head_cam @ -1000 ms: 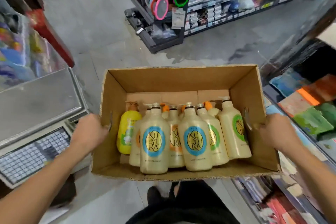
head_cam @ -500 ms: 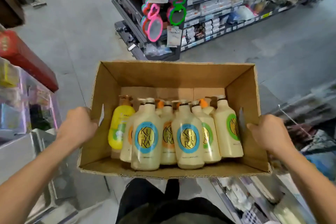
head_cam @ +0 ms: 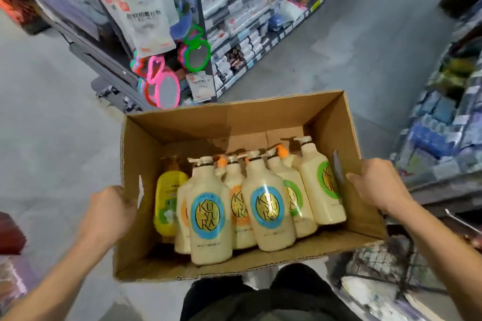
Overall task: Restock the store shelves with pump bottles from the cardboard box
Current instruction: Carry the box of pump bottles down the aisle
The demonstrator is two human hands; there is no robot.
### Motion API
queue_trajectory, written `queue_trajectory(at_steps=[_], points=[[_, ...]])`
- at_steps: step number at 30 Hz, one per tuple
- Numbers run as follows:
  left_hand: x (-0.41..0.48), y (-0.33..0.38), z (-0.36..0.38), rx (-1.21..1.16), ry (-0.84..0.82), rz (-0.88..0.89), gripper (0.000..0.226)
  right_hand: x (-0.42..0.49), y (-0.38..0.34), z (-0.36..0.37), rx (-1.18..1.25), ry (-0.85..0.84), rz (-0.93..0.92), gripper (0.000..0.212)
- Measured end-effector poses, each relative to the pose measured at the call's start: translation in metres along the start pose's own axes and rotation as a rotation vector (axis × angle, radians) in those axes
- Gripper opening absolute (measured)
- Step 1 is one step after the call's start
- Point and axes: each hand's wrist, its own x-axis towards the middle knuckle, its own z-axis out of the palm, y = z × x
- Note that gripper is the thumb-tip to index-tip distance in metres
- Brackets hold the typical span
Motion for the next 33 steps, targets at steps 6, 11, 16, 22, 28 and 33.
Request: queue_trajectory(at_steps=[6, 11, 16, 22, 28, 33], points=[[0.12, 0.1, -0.026, 0.14, -0.062, 0.242, 0.016, 0.057, -0.005, -0.012, 0.081, 0.054, 0.213, 0.025], [0.197, 0.205, -0.026, 0.246, -0.016, 0.515, 0.022, 0.118, 0.016, -0.026, 0.165, 0.089, 0.325, 0.035], [0.273, 0.32, -0.005, 0.286, -0.043, 0.589, 0.018, 0.209, 0.049, -0.048, 0.201, 0.071, 0.418, 0.025], [0.349, 0.459, 0.019, 0.318, -0.047, 0.624, 0.017, 0.321, 0.073, -0.101, 0.29, 0.123, 0.505, 0.028], [0.421, 0.601, 0.028, 0.335, -0.059, 0.676, 0.018, 0.429, 0.098, -0.146, 0.323, 0.136, 0.608, 0.027], [0.506, 0.724, 0.063, 0.367, -0.111, 0.742, 0.021, 0.531, 0.106, -0.173, 0.204, 0.092, 0.627, 0.03]])
